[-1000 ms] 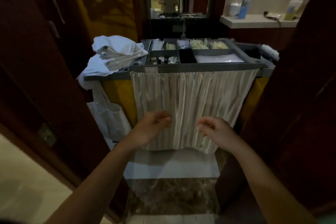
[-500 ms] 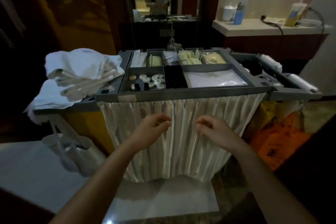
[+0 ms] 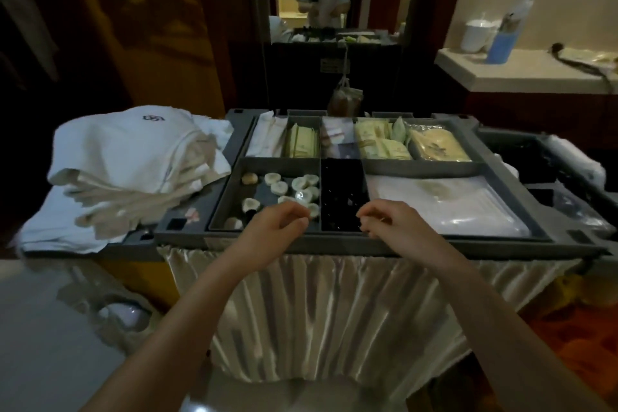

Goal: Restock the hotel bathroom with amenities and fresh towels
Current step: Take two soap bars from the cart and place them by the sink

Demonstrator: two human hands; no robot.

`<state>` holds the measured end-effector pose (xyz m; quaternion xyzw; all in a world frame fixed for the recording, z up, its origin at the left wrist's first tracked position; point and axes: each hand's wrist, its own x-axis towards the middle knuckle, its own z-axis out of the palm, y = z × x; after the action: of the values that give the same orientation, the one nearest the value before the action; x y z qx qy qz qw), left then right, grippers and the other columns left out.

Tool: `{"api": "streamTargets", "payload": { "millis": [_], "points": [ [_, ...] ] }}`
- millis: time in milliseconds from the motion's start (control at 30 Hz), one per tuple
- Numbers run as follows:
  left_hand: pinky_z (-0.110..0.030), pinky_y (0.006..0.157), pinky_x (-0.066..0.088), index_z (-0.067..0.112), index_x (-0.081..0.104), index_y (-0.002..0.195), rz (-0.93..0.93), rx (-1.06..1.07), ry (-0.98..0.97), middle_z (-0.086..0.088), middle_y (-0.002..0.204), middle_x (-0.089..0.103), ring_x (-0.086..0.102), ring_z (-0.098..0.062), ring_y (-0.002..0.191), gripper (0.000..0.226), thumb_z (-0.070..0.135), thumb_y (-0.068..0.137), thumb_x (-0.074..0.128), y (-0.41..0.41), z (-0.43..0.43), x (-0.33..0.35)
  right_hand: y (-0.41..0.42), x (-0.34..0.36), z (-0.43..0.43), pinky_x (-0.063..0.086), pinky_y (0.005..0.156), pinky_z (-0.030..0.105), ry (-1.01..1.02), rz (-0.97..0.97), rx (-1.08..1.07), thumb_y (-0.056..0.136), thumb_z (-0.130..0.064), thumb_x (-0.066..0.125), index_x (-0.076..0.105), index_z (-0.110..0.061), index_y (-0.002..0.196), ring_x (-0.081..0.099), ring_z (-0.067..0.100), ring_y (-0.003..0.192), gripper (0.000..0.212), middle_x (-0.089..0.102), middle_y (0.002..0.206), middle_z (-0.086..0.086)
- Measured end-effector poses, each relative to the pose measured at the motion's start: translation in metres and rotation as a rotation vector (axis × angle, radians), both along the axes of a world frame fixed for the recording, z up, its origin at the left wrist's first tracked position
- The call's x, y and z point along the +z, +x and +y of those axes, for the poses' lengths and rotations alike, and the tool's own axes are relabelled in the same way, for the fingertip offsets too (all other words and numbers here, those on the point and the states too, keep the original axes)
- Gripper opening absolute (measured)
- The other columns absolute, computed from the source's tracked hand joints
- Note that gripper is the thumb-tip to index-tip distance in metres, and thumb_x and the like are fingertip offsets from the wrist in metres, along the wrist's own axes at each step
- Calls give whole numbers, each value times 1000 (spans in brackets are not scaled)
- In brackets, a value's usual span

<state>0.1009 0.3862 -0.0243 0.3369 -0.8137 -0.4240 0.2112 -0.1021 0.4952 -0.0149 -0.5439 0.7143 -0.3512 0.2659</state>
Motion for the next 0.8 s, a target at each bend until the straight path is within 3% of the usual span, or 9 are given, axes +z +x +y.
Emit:
{"api": "streamTargets", "payload": {
  "millis": [100, 233, 433, 600, 733, 800],
  "points": [
    [-15, 76, 46, 23, 58, 107, -6, 89, 28, 9, 93, 63, 61, -7, 91, 15, 22, 95, 50, -1, -36, -3, -11, -6, -46, 48, 74, 20, 9, 21, 79, 92, -22, 54, 61, -30, 93, 62, 5, 81, 10, 65, 87, -9],
    [-16, 75, 46, 23, 58, 106, -47, 222, 7, 10, 96, 61, 58, -5, 91, 14, 22, 94, 50, -12, -90, -5, -39, -12, -105, 50, 79, 25, 16, 43, 166, 92, -23, 56, 60, -30, 95, 62, 9, 87, 8, 66, 92, -5],
    [-25, 81, 47, 22, 61, 107, -156, 290, 15, 2, 100, 65, 61, -14, 96, 16, 22, 92, 54, -44, -160, -21, -74, -14, -183, 42, 63, 9, 27, 94, 272, 93, -26, 54, 60, -25, 105, 55, -5, 80, 13, 61, 92, -10],
    [-18, 77, 49, 18, 63, 105, -92, 319, -8, 7, 95, 67, 63, -1, 86, 16, 15, 91, 56, -48, -186, -44, -80, -30, -229, 42, 73, 11, 85, 68, 343, 91, -26, 57, 61, -21, 111, 57, 5, 92, 21, 62, 105, -4],
    [-5, 74, 46, 20, 60, 103, -84, 338, 18, 19, 91, 62, 58, 18, 79, 19, 8, 89, 58, -44, -202, -63, -76, -44, -256, 48, 89, 27, 105, 88, 376, 89, -22, 60, 61, -19, 113, 58, 11, 101, 24, 63, 112, -2],
    [-7, 78, 46, 24, 58, 103, -103, 327, 15, 17, 91, 62, 59, 15, 80, 23, 7, 88, 60, -42, -209, -73, -71, -49, -267, 49, 89, 28, 113, 141, 395, 88, -22, 61, 61, -19, 114, 59, 11, 100, 27, 63, 111, -3]
  ]
}}
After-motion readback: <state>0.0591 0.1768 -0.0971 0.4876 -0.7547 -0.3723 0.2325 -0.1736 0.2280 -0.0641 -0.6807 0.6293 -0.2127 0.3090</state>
